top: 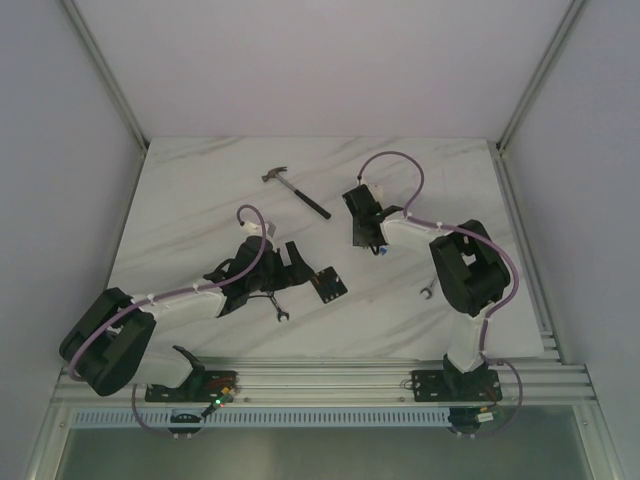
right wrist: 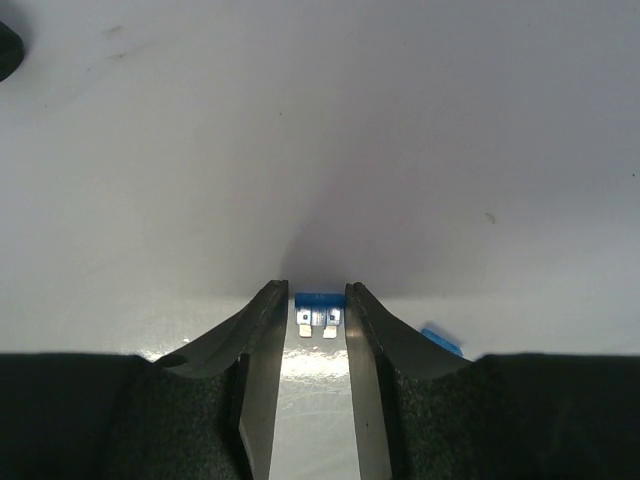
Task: Snap on the fuse box
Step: Pick up the fuse from the center of the board.
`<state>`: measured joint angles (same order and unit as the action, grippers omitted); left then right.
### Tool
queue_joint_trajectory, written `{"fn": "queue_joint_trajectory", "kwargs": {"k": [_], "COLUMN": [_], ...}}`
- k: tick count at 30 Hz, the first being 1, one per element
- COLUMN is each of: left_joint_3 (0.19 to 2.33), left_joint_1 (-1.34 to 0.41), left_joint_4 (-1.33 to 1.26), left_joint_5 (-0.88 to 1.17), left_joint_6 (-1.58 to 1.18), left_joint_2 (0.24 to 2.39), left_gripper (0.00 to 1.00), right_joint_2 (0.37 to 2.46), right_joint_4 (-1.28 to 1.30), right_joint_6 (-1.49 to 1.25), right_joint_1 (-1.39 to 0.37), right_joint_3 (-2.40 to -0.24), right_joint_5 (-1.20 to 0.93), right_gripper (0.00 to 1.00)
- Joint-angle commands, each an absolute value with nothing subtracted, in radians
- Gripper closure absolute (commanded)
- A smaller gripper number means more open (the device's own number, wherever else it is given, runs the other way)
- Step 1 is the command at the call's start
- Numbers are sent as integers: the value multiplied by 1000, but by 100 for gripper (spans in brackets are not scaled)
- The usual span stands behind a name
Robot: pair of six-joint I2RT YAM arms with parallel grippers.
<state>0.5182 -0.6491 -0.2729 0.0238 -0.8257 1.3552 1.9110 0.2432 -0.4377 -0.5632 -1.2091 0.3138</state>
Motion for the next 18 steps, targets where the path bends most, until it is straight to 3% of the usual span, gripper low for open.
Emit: {"fn": "queue_joint_trajectory", "kwargs": {"k": [1,8,18], "left_joint_3": [541,543,531], "left_joint_1": [-652,-656,-719], "left_joint_4": [-255,-256,-333], "left_joint_5": [33,40,-42], "left_joint_6": [-826,-813,-771], "left_joint_2": [1359,1335,1243], "left_gripper": [0,0,5], "right_joint_2": [1928,1869,1657], "right_joint_4": [296,283,183], "right_joint_6": [-453,-457,-528], "right_joint_1": [-560,-562,-630], "right_joint_3": [-1203,-1153,-1050], "right_joint_5": [266,260,202], "right_gripper": [65,75,80]}}
